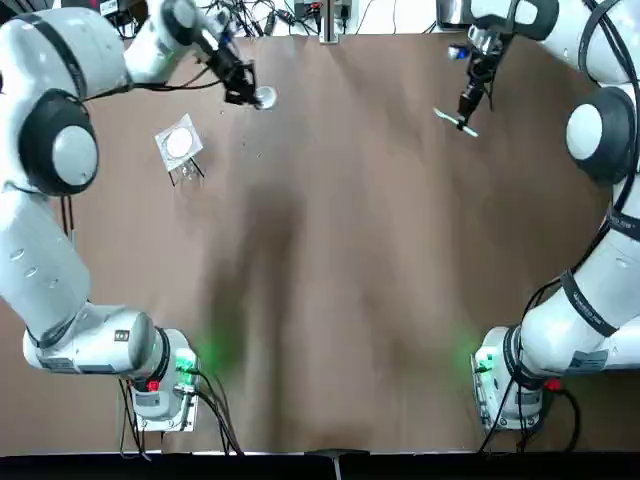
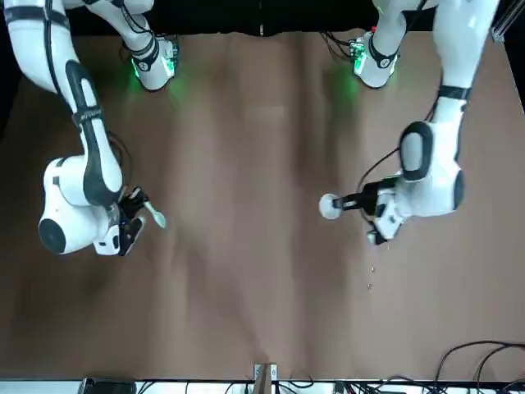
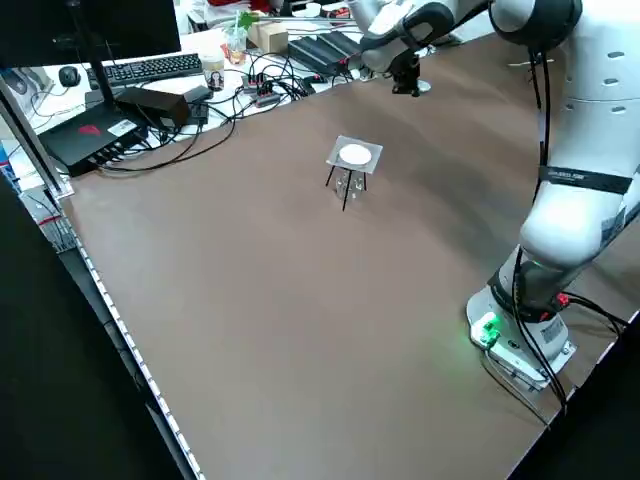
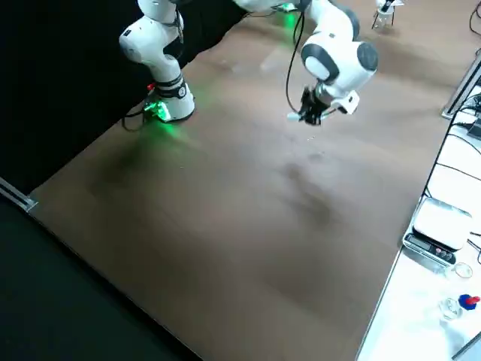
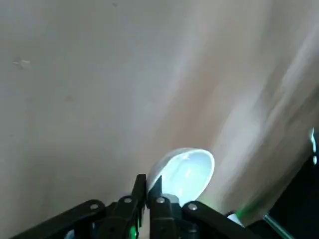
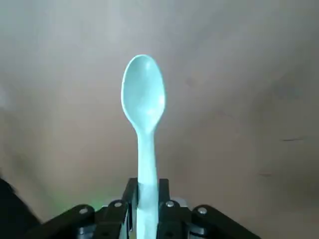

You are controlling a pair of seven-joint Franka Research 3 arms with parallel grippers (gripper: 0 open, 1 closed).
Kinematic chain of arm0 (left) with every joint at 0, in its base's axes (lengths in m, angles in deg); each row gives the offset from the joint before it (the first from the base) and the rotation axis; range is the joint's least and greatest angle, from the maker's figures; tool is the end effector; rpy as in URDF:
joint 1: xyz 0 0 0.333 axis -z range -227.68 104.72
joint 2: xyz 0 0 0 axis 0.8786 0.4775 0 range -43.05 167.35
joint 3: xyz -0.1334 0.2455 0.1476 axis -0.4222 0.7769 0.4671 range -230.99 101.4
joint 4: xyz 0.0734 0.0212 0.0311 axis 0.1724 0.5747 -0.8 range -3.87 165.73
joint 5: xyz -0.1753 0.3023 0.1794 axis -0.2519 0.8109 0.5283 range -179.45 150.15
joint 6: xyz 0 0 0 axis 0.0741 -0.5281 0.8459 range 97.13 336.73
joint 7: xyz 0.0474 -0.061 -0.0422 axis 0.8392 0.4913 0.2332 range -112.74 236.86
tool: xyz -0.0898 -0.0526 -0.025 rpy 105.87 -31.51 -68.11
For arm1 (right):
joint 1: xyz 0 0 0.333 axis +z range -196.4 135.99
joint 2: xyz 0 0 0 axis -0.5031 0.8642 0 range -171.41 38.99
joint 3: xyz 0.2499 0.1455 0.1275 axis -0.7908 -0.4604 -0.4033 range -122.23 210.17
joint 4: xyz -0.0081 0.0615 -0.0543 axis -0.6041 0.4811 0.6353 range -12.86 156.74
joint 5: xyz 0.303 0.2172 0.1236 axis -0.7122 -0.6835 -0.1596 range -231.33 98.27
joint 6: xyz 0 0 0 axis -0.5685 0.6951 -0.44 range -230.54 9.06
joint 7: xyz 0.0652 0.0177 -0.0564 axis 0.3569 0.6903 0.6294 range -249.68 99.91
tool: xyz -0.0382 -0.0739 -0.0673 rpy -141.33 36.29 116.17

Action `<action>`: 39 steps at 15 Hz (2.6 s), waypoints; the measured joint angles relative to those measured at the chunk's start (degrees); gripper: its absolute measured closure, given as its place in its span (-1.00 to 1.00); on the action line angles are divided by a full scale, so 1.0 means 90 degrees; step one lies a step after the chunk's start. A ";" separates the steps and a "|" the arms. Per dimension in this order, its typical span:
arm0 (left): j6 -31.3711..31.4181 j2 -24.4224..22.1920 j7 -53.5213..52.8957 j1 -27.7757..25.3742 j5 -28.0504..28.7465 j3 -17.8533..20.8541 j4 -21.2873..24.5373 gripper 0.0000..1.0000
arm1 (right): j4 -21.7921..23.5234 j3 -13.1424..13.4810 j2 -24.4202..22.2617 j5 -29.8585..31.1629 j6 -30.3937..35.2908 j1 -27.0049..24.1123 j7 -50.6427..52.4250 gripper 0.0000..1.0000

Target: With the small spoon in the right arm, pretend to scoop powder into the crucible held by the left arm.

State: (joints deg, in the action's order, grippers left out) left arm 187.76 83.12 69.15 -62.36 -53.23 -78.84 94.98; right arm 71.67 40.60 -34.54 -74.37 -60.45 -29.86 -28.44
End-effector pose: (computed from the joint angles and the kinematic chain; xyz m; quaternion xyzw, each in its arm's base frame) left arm 0.6002 -0.1676 0.3344 0.9335 0.1237 -0.1436 0.3044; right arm 0.6290 0.0504 0.2852 -0.8849 -0.3893 0.1965 0.1636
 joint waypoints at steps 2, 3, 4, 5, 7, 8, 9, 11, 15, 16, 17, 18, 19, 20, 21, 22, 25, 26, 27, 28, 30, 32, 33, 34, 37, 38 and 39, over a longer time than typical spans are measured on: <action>-0.0294 -0.0240 -0.0594 -0.0543 0.0000 0.0000 0.0346 0.86 | 0.0000 -0.0001 0.0178 0.0393 -0.0364 -0.0200 0.0899 0.59; -0.0514 -0.0327 -0.0820 -0.0789 0.0008 0.0000 0.0435 0.86 | 0.0001 -0.0003 0.0262 0.0469 -0.0560 -0.0292 0.1234 0.59; -0.0735 -0.0399 -0.1081 -0.1030 0.0091 0.0001 0.0483 0.86 | 0.0002 -0.0001 0.0346 0.0516 -0.0761 -0.0392 0.1600 0.59; -0.0904 -0.0453 -0.1315 -0.1253 0.0237 -0.0001 0.0502 0.86 | 0.0002 0.0001 0.0437 0.0542 -0.0941 -0.0502 0.2005 0.59; -0.1144 -0.0501 -0.1819 -0.1697 0.0462 0.0003 0.0516 0.86 | 0.0003 0.0003 0.0617 0.0649 -0.1273 -0.0762 0.2833 0.59; -0.1197 -0.0500 -0.2067 -0.1902 0.0569 0.0006 0.0523 0.86 | 0.0004 0.0005 0.0706 0.0711 -0.1451 -0.0882 0.3191 0.59; -0.1242 -0.0498 -0.2239 -0.2095 0.0755 0.0005 0.0526 0.86 | 0.0005 0.0005 0.0798 0.0790 -0.1623 -0.0968 0.3469 0.59; -0.1343 -0.0490 -0.2471 -0.2435 0.1128 0.0006 0.0522 0.86 | 0.0007 0.0002 0.0965 0.0905 -0.1852 -0.1045 0.3774 0.59; -0.1385 -0.0242 -0.2975 -0.2853 0.1251 0.0008 0.0455 0.86 | 0.0009 -0.0011 0.1216 0.1023 -0.2116 -0.1051 0.4029 0.56; -0.1380 -0.0164 -0.3015 -0.2872 0.1251 0.0008 0.0423 0.86 | 0.0009 -0.0012 0.1228 0.1024 -0.2119 -0.1051 0.4039 0.42; -0.1372 -0.0084 -0.3044 -0.2880 0.1251 0.0008 0.0393 0.86 | 0.0009 -0.0012 0.1225 0.1024 -0.2104 -0.1051 0.4045 0.24; -0.1367 -0.0006 -0.3057 -0.2881 0.1251 0.0007 0.0360 0.86 | 0.0008 -0.0013 0.1221 0.1024 -0.2087 -0.1051 0.4048 0.06; -0.1367 0.0068 -0.3066 -0.2880 0.1275 0.0004 0.0329 0.86 | 0.0007 -0.0013 0.1218 0.1024 -0.2076 -0.1051 0.4049 -0.13; -0.1367 0.0134 -0.3087 -0.2878 0.1372 -0.0001 0.0300 0.86 | 0.0002 -0.0013 0.1217 0.1024 -0.2071 -0.1051 0.4049 -0.32; -0.1367 0.0190 -0.3097 -0.2876 0.1488 -0.0005 0.0273 0.86 | -0.0009 -0.0014 0.1214 0.1024 -0.2070 -0.1051 0.4047 -0.51; -0.1367 0.0228 -0.3104 -0.2876 0.1545 -0.0006 0.0257 0.86 | -0.0036 -0.0021 0.1211 0.1025 -0.2074 -0.1050 0.4047 -0.67; -0.1367 0.0255 -0.3131 -0.2879 0.1675 -0.0005 0.0239 0.87 | -0.0206 -0.0074 0.1081 0.1025 -0.1968 -0.0951 0.3873 -0.81; -0.1367 0.0257 -0.3132 -0.2879 0.1694 -0.0005 0.0236 0.86 | -0.0274 -0.0080 0.0976 0.1025 -0.1728 -0.0876 0.3578 -0.82; -0.1367 0.0261 -0.3134 -0.2879 0.1700 -0.0005 0.0234 0.75 | -0.0343 -0.0091 0.0855 0.1027 -0.1352 -0.0788 0.3180 -0.82; -0.1367 0.0264 -0.3136 -0.2878 0.1700 -0.0006 0.0233 0.59 | -0.0419 -0.0097 0.0748 0.1037 -0.0929 -0.0689 0.2809 -0.82; -0.1367 0.0265 -0.3138 -0.2876 0.1700 -0.0008 0.0229 0.33 | -0.0697 -0.0103 0.0577 0.1180 0.0133 -0.0439 0.2070 -0.82; -0.1367 0.0266 -0.3140 -0.2875 0.1700 -0.0010 0.0189 0.18 | -0.1012 -0.0111 0.0443 0.1280 0.1065 -0.0217 0.1286 -0.83; -0.1368 0.0266 -0.3139 -0.2871 0.1700 -0.0013 0.0127 0.01 | -0.1143 -0.0126 0.0383 0.1282 0.1364 -0.0133 0.0906 -0.83; -0.1369 0.0266 -0.3135 -0.2861 0.1700 -0.0014 0.0030 -0.05 | -0.1241 -0.0141 0.0313 0.1284 0.1558 -0.0058 0.0533 -0.84; -0.1377 0.0246 -0.2942 -0.2828 0.1702 -0.0035 -0.0463 -0.56 | -0.1413 -0.0161 -0.0181 0.1262 0.1741 0.0297 -0.1253 -0.91; -0.1379 0.0218 -0.2829 -0.2822 0.1744 -0.0044 -0.0563 -0.74 | -0.1424 -0.0169 -0.0359 0.1245 0.1748 0.0334 -0.1783 -0.93; -0.1380 0.0169 -0.2704 -0.2821 0.1879 -0.0058 -0.0641 -0.92 | -0.1429 -0.0174 -0.0552 0.1238 0.1750 0.0347 -0.2227 -0.93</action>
State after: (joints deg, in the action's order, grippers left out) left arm 175.34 84.64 44.82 -87.75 -36.32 -79.36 89.21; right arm 58.81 39.04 -39.51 -63.22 -44.70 -26.73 -48.48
